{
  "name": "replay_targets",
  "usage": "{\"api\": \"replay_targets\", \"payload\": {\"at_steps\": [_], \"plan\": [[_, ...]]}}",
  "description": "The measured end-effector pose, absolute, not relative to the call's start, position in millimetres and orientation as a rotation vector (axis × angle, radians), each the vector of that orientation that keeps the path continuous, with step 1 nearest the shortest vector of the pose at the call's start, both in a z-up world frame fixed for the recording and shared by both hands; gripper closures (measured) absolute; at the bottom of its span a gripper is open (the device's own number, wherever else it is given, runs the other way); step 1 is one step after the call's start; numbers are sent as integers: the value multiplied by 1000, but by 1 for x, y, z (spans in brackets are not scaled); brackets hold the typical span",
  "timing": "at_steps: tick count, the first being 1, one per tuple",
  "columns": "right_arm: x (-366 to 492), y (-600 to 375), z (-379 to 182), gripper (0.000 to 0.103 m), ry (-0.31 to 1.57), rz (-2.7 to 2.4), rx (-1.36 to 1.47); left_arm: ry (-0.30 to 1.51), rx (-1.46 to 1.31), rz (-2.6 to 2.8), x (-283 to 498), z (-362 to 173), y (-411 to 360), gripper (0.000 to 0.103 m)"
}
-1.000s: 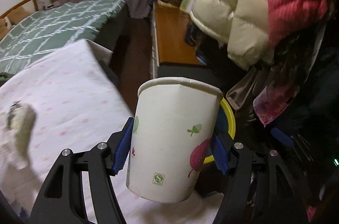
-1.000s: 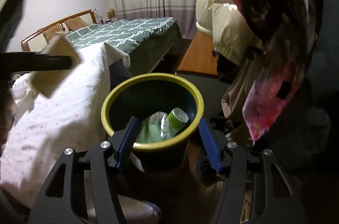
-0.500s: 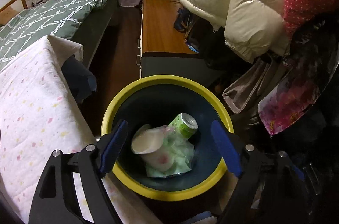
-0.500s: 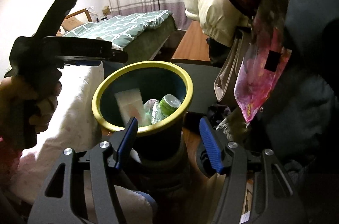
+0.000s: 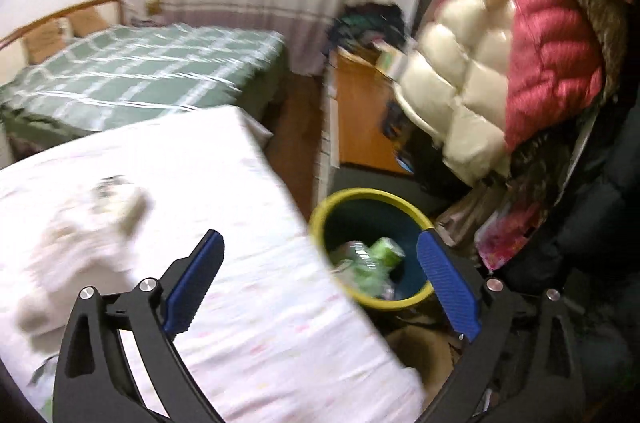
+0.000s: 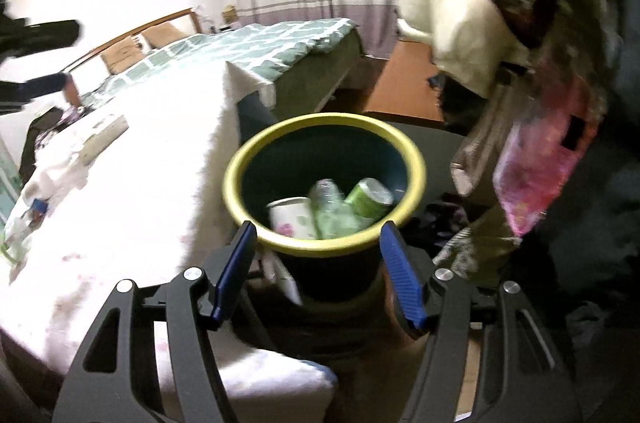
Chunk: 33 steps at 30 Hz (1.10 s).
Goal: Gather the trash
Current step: 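Grasp the clear green-lidded jar with the right gripper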
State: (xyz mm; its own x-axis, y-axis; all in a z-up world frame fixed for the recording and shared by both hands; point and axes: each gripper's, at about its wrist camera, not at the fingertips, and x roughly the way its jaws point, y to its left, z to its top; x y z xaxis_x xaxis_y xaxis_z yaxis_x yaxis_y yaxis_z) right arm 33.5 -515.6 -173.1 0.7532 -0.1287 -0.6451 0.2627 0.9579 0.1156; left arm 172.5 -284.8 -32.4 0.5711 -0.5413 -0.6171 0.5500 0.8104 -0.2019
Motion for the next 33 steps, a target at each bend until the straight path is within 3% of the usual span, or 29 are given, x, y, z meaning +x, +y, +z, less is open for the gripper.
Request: {"api": "replay_targets", "payload": {"at_steps": [14, 19, 33], "plan": [[82, -326, -156, 41, 723, 200, 70, 527, -131, -70, 89, -1, -11, 5], [87, -253, -146, 41, 717, 361, 31, 504, -196, 50, 66, -8, 52, 5], [119, -145, -152, 23, 745, 478, -65, 544, -229, 56, 64, -36, 77, 5]]}}
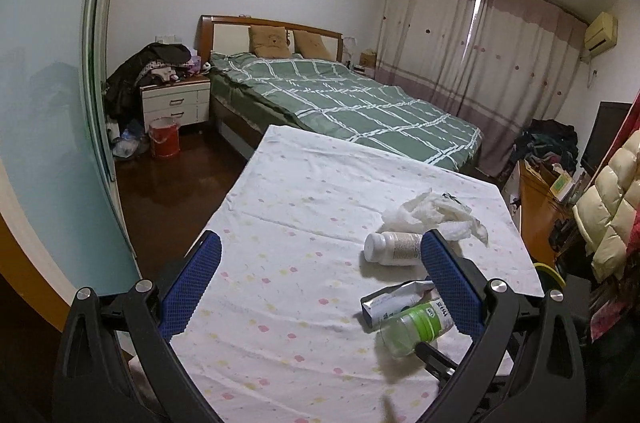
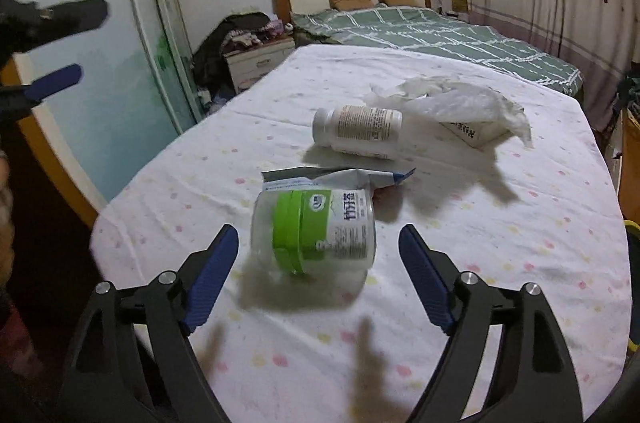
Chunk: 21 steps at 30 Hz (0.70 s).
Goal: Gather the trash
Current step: 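Grasp the clear green-lidded jar with the right gripper, then carry the jar over the yellow bin and open the right gripper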
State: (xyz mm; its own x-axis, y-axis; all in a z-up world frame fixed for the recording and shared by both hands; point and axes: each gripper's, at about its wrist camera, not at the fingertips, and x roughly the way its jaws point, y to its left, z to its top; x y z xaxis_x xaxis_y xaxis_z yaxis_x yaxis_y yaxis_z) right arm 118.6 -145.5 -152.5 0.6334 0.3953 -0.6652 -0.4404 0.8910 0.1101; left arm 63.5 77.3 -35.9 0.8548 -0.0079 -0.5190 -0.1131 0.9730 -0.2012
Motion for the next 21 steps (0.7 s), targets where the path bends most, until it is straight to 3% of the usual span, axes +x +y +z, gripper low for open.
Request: {"api": "replay_targets", "payload": {"at_steps": [9, 13, 21], "plan": [[138, -132, -169, 23, 800, 463, -71, 586, -227, 38, 76, -50, 71, 5], [143, -131, -174, 34, 824, 470, -57, 597, -222, 35, 82, -56, 66, 5], [136, -140, -171, 35, 824, 478, -38, 617, -209, 18, 85, -59, 57, 5]]}}
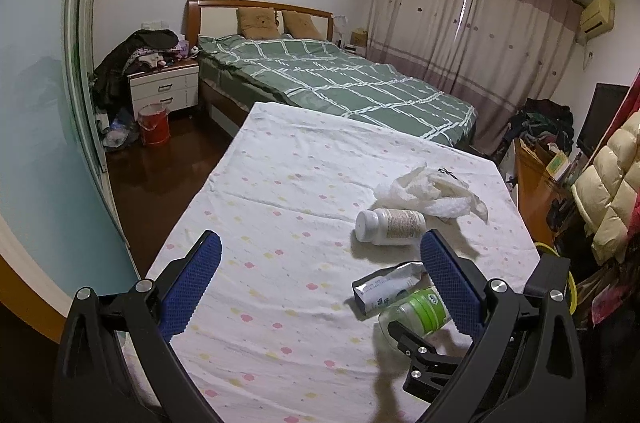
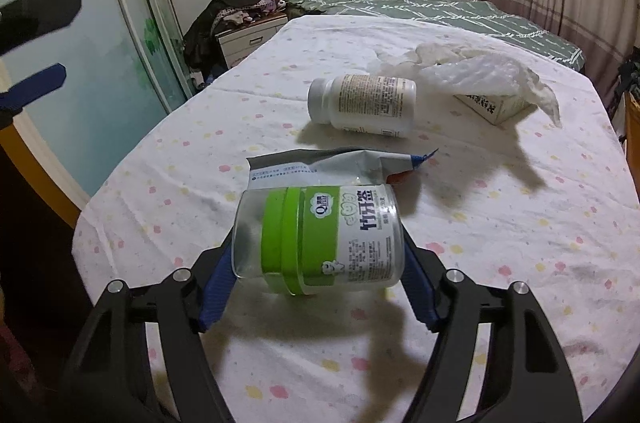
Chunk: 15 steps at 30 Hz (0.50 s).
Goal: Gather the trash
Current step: 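Carry the jar over the yellow bin and open the right gripper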
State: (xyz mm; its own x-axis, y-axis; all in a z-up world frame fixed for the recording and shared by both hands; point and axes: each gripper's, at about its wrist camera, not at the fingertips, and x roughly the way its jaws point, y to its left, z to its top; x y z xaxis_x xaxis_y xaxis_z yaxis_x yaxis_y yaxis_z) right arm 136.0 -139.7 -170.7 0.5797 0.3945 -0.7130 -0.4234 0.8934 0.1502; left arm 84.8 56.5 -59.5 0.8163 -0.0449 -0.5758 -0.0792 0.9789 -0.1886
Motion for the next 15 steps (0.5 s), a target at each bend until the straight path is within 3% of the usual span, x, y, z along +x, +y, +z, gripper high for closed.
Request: {"api": "replay_targets", "payload": {"at_steps": [15], "plan": [[133, -209, -148, 35, 756, 339, 51, 646, -194, 12, 93, -69, 46, 5]]}}
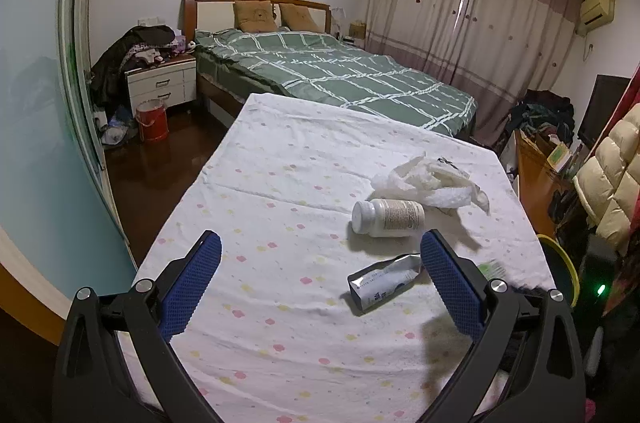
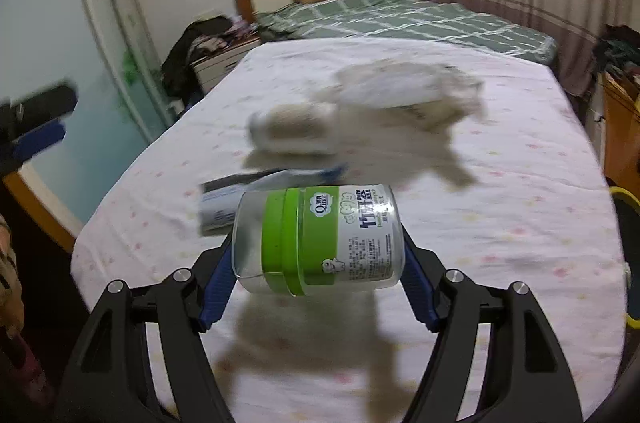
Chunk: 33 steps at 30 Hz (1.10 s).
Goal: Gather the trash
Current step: 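Carry the jar over the yellow bin and open the right gripper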
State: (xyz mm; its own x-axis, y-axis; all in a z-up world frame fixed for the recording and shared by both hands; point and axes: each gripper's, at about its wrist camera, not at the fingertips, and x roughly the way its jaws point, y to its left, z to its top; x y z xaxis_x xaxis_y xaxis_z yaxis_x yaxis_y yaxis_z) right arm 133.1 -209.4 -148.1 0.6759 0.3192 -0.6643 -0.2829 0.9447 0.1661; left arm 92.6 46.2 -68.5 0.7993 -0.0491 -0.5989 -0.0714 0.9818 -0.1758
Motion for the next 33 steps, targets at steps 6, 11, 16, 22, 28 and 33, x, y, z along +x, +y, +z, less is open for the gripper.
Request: {"api": "replay_targets", "payload": {"at_steps": [6, 11, 16, 22, 28, 33], "plan": [[142, -294, -138, 35, 722, 147, 121, 666, -178, 4, 100, -74, 37, 5], [144, -384, -135, 35, 704, -50, 203, 693, -162, -9, 111, -81, 25, 5], [148, -460, -148, 35, 727, -206, 263, 719, -145, -30, 121, -87, 10, 5], [166, -516, -186, 35, 818, -321, 312, 746, -106, -59, 132, -93, -13, 5], [168, -538, -206, 31, 837, -387, 356, 768, -67, -93, 140, -99, -30, 5], [163, -535, -200, 27, 811, -397, 347, 807, -72, -111, 150, -111, -32, 5]]}}
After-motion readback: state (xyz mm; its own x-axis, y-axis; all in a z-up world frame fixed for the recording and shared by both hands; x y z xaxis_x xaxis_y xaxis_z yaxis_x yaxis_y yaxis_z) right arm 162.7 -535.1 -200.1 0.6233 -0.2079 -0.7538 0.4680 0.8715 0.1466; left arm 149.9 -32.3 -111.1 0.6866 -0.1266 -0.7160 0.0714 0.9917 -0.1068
